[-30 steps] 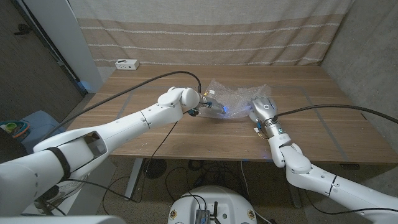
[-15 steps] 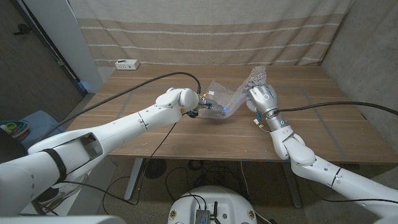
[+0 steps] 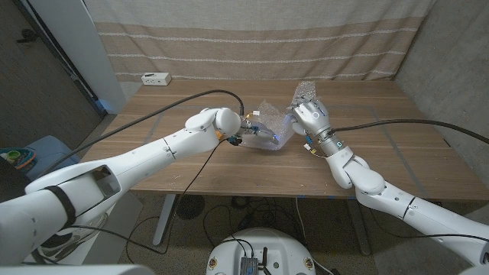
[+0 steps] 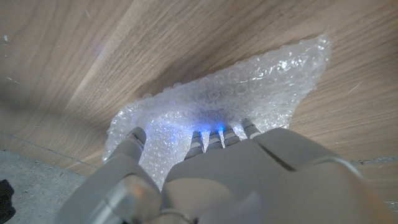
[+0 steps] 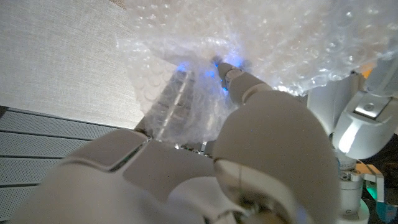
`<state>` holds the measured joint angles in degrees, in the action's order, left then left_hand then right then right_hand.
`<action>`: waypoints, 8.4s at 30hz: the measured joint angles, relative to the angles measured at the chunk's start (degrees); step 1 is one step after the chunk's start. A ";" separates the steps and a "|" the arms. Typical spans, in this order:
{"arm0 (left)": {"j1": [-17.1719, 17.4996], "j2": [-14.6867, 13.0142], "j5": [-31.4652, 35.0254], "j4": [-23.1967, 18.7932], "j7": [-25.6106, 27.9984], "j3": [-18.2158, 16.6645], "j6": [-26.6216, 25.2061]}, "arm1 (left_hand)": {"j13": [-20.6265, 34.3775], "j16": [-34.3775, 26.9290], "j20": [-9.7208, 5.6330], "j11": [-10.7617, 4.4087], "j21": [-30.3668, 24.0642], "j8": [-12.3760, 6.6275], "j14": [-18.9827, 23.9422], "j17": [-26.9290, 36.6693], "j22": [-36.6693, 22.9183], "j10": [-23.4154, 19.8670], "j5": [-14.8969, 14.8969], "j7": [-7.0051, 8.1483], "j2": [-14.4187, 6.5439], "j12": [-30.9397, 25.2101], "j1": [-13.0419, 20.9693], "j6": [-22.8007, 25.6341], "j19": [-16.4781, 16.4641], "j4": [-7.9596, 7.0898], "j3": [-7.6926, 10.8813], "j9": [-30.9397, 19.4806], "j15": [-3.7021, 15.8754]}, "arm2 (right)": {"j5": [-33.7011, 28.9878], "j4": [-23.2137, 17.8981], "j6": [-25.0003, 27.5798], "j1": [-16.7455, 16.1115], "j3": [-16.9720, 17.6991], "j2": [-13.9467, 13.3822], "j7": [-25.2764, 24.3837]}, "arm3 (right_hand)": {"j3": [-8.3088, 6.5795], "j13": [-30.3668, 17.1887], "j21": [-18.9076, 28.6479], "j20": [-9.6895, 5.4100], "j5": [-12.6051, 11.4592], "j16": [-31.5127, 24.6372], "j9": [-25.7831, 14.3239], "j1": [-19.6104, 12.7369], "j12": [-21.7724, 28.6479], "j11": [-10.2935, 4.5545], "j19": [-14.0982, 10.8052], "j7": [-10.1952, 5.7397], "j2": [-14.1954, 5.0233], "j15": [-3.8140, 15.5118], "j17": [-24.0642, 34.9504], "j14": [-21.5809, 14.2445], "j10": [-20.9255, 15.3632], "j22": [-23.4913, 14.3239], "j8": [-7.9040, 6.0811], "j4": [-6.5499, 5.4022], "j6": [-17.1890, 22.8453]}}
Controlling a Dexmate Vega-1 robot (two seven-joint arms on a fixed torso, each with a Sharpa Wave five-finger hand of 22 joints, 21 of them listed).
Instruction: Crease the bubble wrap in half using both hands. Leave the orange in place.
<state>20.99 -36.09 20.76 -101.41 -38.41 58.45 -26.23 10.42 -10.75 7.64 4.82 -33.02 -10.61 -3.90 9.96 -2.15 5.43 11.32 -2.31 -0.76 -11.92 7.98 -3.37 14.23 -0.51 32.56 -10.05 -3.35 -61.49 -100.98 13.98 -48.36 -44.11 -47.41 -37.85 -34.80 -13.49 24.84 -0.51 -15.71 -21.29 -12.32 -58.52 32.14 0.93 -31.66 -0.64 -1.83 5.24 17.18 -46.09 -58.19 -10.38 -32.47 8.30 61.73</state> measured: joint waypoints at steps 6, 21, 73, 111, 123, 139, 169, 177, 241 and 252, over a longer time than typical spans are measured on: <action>0.20 -0.57 -1.87 -0.66 -0.02 -0.83 -0.08 | -0.03 0.00 -4.92 1.60 0.44 0.00 1.89 -0.02 -0.02 -0.67 0.57 -3.35 0.29 -0.03 0.29 -0.27 -5.00 1.32 0.35 0.00 -1.95 | -0.44 1.30 -3.27 1.56 -0.59 1.00 0.52 | -0.67 -0.04 0.00 0.21 -1.21 -0.74 -0.69 1.32 0.84 -0.67 -0.40 -0.20 1.15 0.85 0.53 -3.46 -1.07 0.00 -1.54 0.47 0.19; 0.32 -1.70 -4.98 -1.14 0.85 -1.95 -0.42 | -0.03 -0.05 -5.61 -0.98 3.37 -0.44 3.84 0.05 -0.09 -3.98 0.33 2.51 -3.28 -0.02 -2.51 5.28 -10.40 -0.63 -0.18 0.00 -2.03 | 4.29 5.64 -11.18 4.83 -1.51 5.14 0.44 | 9.71 0.03 2.71 -0.67 5.55 3.56 1.14 -1.72 -11.19 -8.81 2.79 -6.85 -6.14 -2.21 6.18 13.73 25.53 -0.79 11.64 0.50 -10.81; -1.26 -1.24 -9.21 2.61 1.33 -2.06 3.51 | -0.03 -0.05 -5.52 -1.35 4.91 -0.35 3.57 0.09 -2.72 -4.58 0.12 3.57 -2.03 -0.02 -4.33 5.74 -10.88 -1.48 -1.48 0.00 -1.31 | 64.53 5.97 -12.07 -4.87 16.02 25.50 3.11 | 34.81 1.76 -6.88 12.88 0.42 7.93 1.41 26.16 -18.55 1.10 13.95 -1.92 7.52 -6.68 3.04 36.56 65.62 -0.16 19.99 -7.89 -67.25; -2.07 -0.33 -10.54 4.23 1.65 -2.37 4.41 | -0.02 -0.02 -5.70 -1.66 5.81 -0.16 3.87 -0.13 -2.74 -4.27 0.12 3.88 -2.35 0.27 -4.61 5.43 -11.10 -1.53 -1.54 0.00 -1.01 | 53.28 8.32 -22.19 1.43 10.11 12.31 19.18 | 11.20 2.15 -10.62 1.59 5.34 2.24 1.67 11.78 -17.09 -4.40 7.90 -6.66 -9.61 -2.81 -0.26 24.21 33.28 -0.17 17.86 -5.98 -29.99; -0.48 -2.57 -10.75 -0.03 4.73 -4.81 2.05 | -0.02 -0.05 4.37 -2.12 6.36 -0.17 4.20 -0.09 -7.84 -4.73 0.12 4.30 -1.80 0.27 -4.06 5.87 -21.70 -0.66 -1.72 0.00 -1.34 | 44.65 3.47 -16.56 3.05 7.60 7.96 26.42 | 7.58 1.88 -9.98 1.34 5.34 0.45 1.51 8.50 -16.66 -4.20 6.45 -6.12 -10.47 -2.67 0.50 21.11 30.03 -0.44 17.66 -4.42 -26.00; 2.04 -8.40 -0.50 -14.98 10.89 -6.12 -12.69 | 0.30 -2.13 4.53 -0.52 7.25 -2.61 23.93 0.06 -8.40 -25.33 -0.99 -0.27 -2.68 -3.81 0.77 26.67 -33.44 5.28 0.04 -0.24 -1.54 | 36.74 0.52 -9.30 5.42 4.73 5.85 32.33 | 7.35 1.89 -9.98 1.34 5.33 0.45 1.51 7.89 -17.12 -4.20 6.45 -6.12 -9.87 -2.66 1.06 22.39 30.03 -0.43 17.87 -4.66 -25.60; 33.45 -14.40 -9.48 -35.66 42.74 -38.38 -11.49 | 2.25 -2.54 2.13 -0.49 2.94 -1.40 44.71 0.43 -9.46 -43.29 -0.92 -3.53 -6.85 -4.38 1.32 38.30 -46.08 4.14 6.86 -1.29 1.20 | 30.92 -2.06 -3.55 5.66 1.59 7.53 33.78 | 13.29 1.90 -9.99 3.11 5.98 1.53 1.25 16.41 -19.16 -3.78 6.81 -5.38 -5.99 -2.87 0.35 24.22 31.74 -0.41 20.82 -8.53 -27.02; 39.81 -12.64 -14.23 -31.46 50.34 -43.93 0.76 | 2.53 -0.68 3.18 -0.63 4.24 -0.38 40.79 0.47 -9.46 -40.09 -0.93 -2.24 -6.80 -2.46 1.37 34.05 -42.83 4.39 7.55 -1.16 1.25 | 30.04 -2.29 -0.54 4.72 0.04 9.94 32.72 | 16.73 1.67 -11.53 4.31 5.00 4.63 1.41 20.26 -20.90 -3.36 9.10 -5.56 -3.74 -2.87 -1.73 27.70 36.27 -0.27 21.69 -8.06 -31.87; 9.91 -7.87 4.04 -0.88 22.65 -10.09 11.74 | 1.29 -0.50 1.16 -4.10 10.12 -1.06 29.16 0.16 -8.77 -35.19 -1.39 -2.07 -5.67 -0.24 -1.60 39.24 -32.47 2.42 7.15 -0.87 3.37 | 30.13 0.29 9.32 7.39 -3.92 11.47 30.93 | 14.27 1.64 -11.76 2.97 5.33 4.51 1.50 16.87 -20.77 -3.38 9.11 -4.70 -9.35 -2.96 -1.20 29.47 37.89 -0.27 21.21 -5.09 -32.36; 10.24 -6.78 6.52 -0.34 21.16 -9.94 11.98 | 1.30 -0.50 1.16 -4.10 10.12 -1.05 29.16 0.16 -8.77 -35.19 -1.39 -2.07 -5.36 -0.24 -1.92 39.23 -32.47 2.22 6.95 -0.88 3.36 | 29.70 4.31 10.19 10.35 -4.30 14.11 29.46 | 14.30 1.64 -12.20 2.16 5.55 5.61 1.24 21.78 -21.14 -3.38 10.80 -5.19 -9.03 -2.77 -0.54 32.51 39.90 -0.27 21.69 -9.96 -34.15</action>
<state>31.24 -42.86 27.28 -101.76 -17.25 48.52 -14.25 11.72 -11.25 8.80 0.72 -22.90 -11.67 25.26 10.12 -10.92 -29.76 9.93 -4.38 -6.11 -12.16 6.07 35.87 -18.25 1.71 39.51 -10.93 0.02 -31.78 -96.67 24.16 -38.01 -48.41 -33.30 -8.39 -20.50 -11.85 12.64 1.65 -10.16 -15.68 -11.08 -36.74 11.00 -2.45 -20.86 -5.83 -10.85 2.47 16.64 -13.58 -18.29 -10.66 -10.78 -1.67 27.59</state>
